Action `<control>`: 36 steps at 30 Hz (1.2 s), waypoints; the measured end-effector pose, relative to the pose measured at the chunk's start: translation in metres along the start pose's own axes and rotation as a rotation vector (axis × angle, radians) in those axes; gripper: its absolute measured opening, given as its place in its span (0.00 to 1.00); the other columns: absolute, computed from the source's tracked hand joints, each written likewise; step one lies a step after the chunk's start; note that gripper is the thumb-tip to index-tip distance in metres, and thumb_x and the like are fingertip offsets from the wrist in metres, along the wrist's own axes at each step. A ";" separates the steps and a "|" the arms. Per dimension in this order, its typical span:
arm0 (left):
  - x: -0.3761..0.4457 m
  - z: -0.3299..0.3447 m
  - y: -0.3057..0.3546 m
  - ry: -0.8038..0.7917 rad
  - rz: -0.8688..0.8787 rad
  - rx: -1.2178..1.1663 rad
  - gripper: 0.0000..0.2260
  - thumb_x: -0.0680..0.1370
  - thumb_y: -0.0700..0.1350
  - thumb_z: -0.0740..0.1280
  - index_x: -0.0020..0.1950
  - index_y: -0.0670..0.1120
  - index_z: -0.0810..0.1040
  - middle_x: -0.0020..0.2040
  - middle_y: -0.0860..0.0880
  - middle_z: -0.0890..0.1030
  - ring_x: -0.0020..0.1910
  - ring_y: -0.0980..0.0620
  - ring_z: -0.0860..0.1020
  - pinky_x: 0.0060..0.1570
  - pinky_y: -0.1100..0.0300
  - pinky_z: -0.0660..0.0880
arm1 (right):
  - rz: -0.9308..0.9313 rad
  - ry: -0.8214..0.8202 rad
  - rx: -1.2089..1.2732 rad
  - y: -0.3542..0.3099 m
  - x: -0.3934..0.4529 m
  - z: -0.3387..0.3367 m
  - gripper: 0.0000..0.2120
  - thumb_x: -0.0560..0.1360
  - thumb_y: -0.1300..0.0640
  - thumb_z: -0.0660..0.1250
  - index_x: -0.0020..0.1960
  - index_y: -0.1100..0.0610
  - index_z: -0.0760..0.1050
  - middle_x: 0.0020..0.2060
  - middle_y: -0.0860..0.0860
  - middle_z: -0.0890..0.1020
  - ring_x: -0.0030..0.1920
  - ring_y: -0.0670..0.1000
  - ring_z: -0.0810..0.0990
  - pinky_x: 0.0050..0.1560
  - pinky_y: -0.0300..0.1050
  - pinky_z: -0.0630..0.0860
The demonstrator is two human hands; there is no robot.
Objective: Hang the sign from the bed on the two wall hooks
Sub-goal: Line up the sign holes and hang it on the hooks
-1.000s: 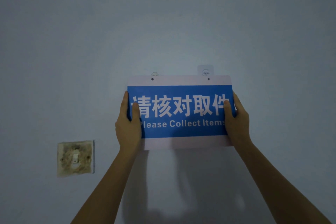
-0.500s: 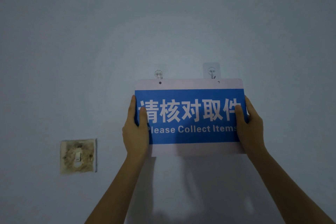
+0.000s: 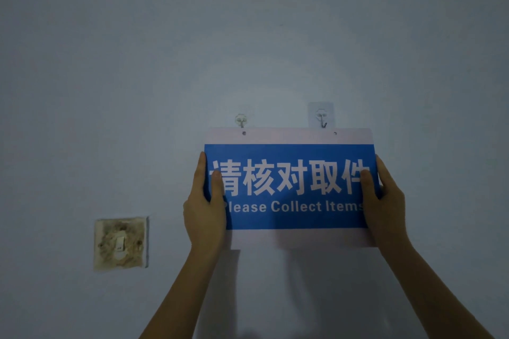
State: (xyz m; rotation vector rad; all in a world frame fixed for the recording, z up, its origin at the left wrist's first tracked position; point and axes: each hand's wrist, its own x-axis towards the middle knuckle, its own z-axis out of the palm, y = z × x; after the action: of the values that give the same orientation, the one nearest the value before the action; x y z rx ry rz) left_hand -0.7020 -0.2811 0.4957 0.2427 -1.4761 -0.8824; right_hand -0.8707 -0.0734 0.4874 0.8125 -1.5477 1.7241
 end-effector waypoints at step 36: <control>0.030 -0.015 0.030 -0.082 -0.026 0.095 0.21 0.81 0.52 0.55 0.75 0.56 0.59 0.49 0.56 0.74 0.45 0.55 0.74 0.47 0.59 0.69 | 0.037 -0.054 -0.033 -0.039 0.015 0.003 0.16 0.81 0.54 0.55 0.67 0.51 0.70 0.46 0.50 0.81 0.39 0.41 0.79 0.31 0.30 0.74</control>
State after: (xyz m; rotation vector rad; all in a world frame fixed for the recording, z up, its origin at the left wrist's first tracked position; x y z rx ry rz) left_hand -0.6811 -0.2853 0.5355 0.2993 -1.5963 -0.8523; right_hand -0.8480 -0.0729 0.5223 0.8251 -1.6323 1.7113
